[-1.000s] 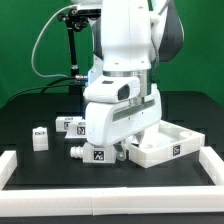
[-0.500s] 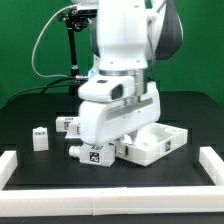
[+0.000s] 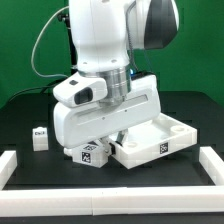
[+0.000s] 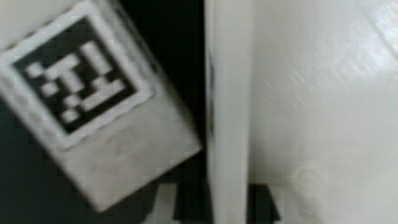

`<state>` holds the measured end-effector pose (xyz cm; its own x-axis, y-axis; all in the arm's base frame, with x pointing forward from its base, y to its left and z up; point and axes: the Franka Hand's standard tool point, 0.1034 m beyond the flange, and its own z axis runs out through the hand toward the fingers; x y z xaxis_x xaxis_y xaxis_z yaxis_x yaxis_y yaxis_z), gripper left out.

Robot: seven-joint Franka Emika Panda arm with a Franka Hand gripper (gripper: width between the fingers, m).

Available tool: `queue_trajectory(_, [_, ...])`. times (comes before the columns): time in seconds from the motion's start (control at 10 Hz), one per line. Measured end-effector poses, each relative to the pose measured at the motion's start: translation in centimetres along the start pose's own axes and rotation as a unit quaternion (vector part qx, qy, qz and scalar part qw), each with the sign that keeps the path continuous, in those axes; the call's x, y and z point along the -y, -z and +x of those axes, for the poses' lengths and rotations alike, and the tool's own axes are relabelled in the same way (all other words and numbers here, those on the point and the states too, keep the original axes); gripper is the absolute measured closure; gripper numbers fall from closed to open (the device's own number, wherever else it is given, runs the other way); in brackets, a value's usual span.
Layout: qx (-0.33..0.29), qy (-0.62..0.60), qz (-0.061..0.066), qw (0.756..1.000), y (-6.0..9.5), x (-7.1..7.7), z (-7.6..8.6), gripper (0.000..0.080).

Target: Assemble one leg

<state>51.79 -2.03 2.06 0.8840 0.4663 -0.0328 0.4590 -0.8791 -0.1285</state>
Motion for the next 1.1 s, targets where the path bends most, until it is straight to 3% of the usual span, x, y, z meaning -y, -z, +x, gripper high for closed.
queue_trajectory(0.3, [0.003, -0.012, 0.005, 1.000, -0.1, -0.3, -0.2, 0.0744])
queue_trajectory(0.6, [-0.002, -0.077, 0.008, 0.997, -0.1, -2.0, -0.6, 0.0744])
queue_trajectory(0.7, [0.006, -0.098, 0.023, 0.995, -0.4, -2.8, -0.9, 0.0744])
queue_trajectory(0.8, [0.015, -0.122, 0.043, 0.991, -0.5, -4.3, -0.3, 0.0744])
queue_trajectory(0.9, [0.016, -0.156, 0.049, 0.986, -0.3, -4.6, 1.7, 0.0744])
queue_trajectory(1.0, [0.011, -0.167, 0.049, 0.985, -0.3, -3.9, 3.4, 0.0744])
queue_trajectory(1.1, [0.005, -0.161, 0.046, 0.986, -0.1, -3.4, 4.0, 0.0744])
